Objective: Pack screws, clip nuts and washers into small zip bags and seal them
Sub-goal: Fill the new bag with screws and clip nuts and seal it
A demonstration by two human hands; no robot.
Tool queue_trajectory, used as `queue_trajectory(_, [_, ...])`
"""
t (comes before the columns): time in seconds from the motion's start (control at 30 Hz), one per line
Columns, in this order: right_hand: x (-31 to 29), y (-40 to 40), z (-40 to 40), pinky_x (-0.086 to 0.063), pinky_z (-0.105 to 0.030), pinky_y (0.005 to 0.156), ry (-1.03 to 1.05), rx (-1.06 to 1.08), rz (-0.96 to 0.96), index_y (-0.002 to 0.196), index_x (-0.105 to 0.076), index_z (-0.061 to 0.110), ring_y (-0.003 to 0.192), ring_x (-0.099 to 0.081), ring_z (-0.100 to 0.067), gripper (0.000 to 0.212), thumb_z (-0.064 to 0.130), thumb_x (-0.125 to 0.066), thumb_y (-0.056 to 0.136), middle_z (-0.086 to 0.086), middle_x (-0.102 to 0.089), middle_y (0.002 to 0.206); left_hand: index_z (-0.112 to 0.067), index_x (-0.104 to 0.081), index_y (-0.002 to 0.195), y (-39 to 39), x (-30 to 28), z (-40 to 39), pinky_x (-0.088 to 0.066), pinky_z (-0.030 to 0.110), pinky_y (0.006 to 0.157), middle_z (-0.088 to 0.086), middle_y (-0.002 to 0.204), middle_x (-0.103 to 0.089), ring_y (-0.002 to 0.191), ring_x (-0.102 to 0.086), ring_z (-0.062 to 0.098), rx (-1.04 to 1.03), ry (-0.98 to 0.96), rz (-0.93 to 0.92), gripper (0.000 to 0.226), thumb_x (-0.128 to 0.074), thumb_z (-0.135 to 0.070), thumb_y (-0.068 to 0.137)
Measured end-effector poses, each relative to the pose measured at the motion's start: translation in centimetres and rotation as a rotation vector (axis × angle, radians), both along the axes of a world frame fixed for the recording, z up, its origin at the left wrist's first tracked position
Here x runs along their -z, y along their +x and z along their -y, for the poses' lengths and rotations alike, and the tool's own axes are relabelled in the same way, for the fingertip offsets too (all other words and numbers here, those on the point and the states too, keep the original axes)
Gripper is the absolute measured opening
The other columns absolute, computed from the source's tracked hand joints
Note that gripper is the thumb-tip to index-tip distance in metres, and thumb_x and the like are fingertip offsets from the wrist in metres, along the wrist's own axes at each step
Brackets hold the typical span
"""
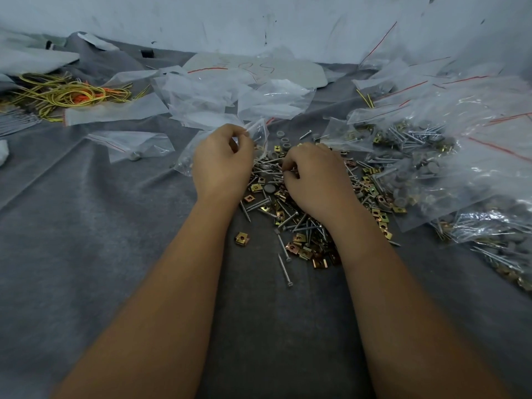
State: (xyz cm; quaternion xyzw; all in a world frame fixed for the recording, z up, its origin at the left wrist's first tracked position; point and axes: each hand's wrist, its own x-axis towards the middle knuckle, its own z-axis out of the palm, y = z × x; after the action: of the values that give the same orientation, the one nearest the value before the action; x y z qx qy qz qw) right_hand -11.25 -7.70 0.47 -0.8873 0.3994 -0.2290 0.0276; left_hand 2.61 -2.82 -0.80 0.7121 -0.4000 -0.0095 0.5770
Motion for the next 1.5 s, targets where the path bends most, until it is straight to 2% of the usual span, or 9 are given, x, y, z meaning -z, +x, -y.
queue_trajectory(0.13, [-0.2, 0.0, -0.3, -0.048, -0.041, 0.079, 0.032, -0.014, 0.136, 0.099, -0.062, 0.014, 0.092, -0.056, -0.022, 0.010, 0.015, -0.054, 0.093, -0.002, -0.063, 0.094, -0.028, -0.068, 0.090, 0.1, -0.3, 0.0, -0.030, 0.024, 0.049, -0.010, 0.051, -0.045, 0.046, -0.043, 0.000, -0.052, -0.068, -0.045, 0.022, -0.048, -0.029, 0.083])
queue_trajectory(0.23, [-0.5, 0.1, -0.3, -0.050, -0.038, 0.072, 0.025, -0.002, 0.268, 0.094, -0.062, 0.013, 0.088, -0.056, -0.021, 0.008, 0.012, -0.054, 0.092, -0.002, -0.061, 0.089, -0.029, -0.068, 0.088, 0.1, -0.1, 0.0, -0.031, 0.024, 0.049, -0.009, 0.052, -0.048, 0.046, -0.043, 0.002, 0.001, -0.003, -0.016, 0.017, -0.051, -0.026, 0.087])
queue_trajectory(0.43, [-1.1, 0.1, -0.3, -0.046, -0.028, 0.074, 0.007, -0.069, 0.547, 0.092, -0.067, 0.014, 0.087, -0.056, -0.019, 0.008, 0.009, -0.062, 0.089, 0.002, -0.060, 0.089, -0.028, -0.069, 0.088, -0.2, 0.1, 0.1, -0.034, 0.026, 0.050, -0.007, 0.049, -0.047, 0.044, -0.041, 0.004, 0.128, 0.027, 0.024, 0.017, -0.052, -0.026, 0.086])
queue_trajectory(0.7, [-0.6, 0.7, -0.8, -0.044, -0.015, 0.070, 0.123, -0.159, 0.545, 0.107, -0.067, 0.017, 0.082, -0.056, -0.007, 0.021, 0.011, -0.068, 0.087, 0.005, -0.064, 0.092, -0.028, -0.069, 0.081, -0.5, 0.0, 0.1, -0.034, 0.026, 0.051, -0.014, 0.046, -0.047, 0.045, -0.040, 0.003, 0.235, -0.028, -0.025, 0.019, -0.050, -0.028, 0.078])
queue_trajectory(0.83, [-0.7, 0.7, -0.5, -0.049, -0.031, 0.083, 0.059, -0.104, 0.561, 0.107, -0.067, 0.015, 0.098, -0.057, -0.018, 0.018, 0.009, -0.059, 0.091, 0.001, -0.060, 0.103, -0.029, -0.069, 0.079, -0.3, -0.2, 0.1, -0.035, 0.026, 0.051, -0.008, 0.051, -0.048, 0.047, -0.041, 0.003, 0.149, -0.072, -0.073, 0.019, -0.050, -0.026, 0.079])
queue_trajectory(1.0, [-0.4, 0.2, 0.1, -0.047, -0.037, 0.088, 0.109, -0.001, 0.342, 0.103, -0.071, 0.018, 0.104, -0.054, -0.020, 0.023, 0.011, -0.053, 0.090, -0.003, -0.062, 0.106, -0.032, -0.066, 0.085, 0.3, -0.5, 0.1, -0.035, 0.025, 0.052, -0.011, 0.051, -0.047, 0.048, -0.041, 0.002, -0.059, -0.202, -0.133, 0.017, -0.050, -0.024, 0.083])
queue_trajectory(1.17, [0.2, 0.3, 0.1, -0.032, -0.044, 0.105, 0.172, -0.002, -0.136, 0.130, -0.060, 0.027, 0.127, -0.034, -0.029, 0.047, 0.047, -0.058, 0.088, -0.003, -0.051, 0.129, -0.035, -0.063, 0.082, 0.1, -0.1, 0.2, -0.035, 0.025, 0.051, -0.010, 0.052, -0.049, 0.048, -0.042, 0.002, 0.011, -0.104, -0.089, 0.016, -0.052, -0.024, 0.085])
queue_trajectory(1.33, [0.3, 0.3, 0.2, -0.033, -0.043, 0.099, 0.153, -0.015, -0.053, 0.114, -0.067, 0.030, 0.121, -0.038, -0.028, 0.028, 0.039, -0.060, 0.089, 0.000, -0.058, 0.119, -0.041, -0.058, 0.070, 0.1, 0.0, 0.3, -0.035, 0.025, 0.052, -0.019, 0.047, -0.051, 0.046, -0.043, 0.001, 0.055, -0.038, -0.101, 0.020, -0.051, -0.028, 0.083])
queue_trajectory(1.5, [0.3, 0.3, 0.3, -0.037, -0.041, 0.093, 0.107, -0.012, -0.025, 0.104, -0.073, 0.032, 0.114, -0.045, -0.026, 0.017, 0.033, -0.064, 0.090, 0.004, -0.066, 0.111, -0.040, -0.060, 0.071, 0.2, 0.1, 0.4, -0.037, 0.026, 0.054, -0.012, 0.048, -0.050, 0.047, -0.043, 0.002, 0.063, -0.045, -0.122, 0.020, -0.053, -0.026, 0.084])
